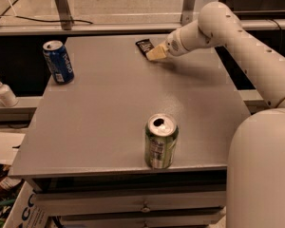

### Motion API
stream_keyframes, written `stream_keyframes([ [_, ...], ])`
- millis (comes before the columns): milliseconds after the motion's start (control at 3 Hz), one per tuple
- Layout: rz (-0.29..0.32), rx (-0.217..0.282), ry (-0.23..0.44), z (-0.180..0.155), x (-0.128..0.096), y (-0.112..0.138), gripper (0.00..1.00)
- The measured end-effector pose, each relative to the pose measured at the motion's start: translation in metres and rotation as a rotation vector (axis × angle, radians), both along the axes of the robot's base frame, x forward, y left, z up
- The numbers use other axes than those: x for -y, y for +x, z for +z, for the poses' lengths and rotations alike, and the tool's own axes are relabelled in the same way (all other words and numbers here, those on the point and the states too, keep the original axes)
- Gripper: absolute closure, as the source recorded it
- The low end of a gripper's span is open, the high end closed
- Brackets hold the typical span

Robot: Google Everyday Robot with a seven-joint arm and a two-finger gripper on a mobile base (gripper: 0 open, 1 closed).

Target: Move rxbar chocolate near pepsi can

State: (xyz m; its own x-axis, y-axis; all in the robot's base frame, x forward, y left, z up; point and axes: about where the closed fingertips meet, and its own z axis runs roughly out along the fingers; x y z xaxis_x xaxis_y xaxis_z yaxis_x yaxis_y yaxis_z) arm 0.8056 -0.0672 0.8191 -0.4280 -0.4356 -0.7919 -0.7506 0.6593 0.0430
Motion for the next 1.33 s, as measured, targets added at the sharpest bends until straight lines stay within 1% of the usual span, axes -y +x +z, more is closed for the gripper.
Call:
stream_keyframes([
  [333, 0.000, 0.000, 0.000, 0.001, 0.000, 0.000, 0.00],
  [667, 0.000, 0.000, 0.000, 0.001, 0.000, 0.000, 0.00],
  [1000, 0.006, 0.032, 0.006, 0.007, -0.003, 0.001, 0.00],
  [1333, 0.034, 0.079, 0.018, 0.021, -0.013, -0.001, 0.00],
])
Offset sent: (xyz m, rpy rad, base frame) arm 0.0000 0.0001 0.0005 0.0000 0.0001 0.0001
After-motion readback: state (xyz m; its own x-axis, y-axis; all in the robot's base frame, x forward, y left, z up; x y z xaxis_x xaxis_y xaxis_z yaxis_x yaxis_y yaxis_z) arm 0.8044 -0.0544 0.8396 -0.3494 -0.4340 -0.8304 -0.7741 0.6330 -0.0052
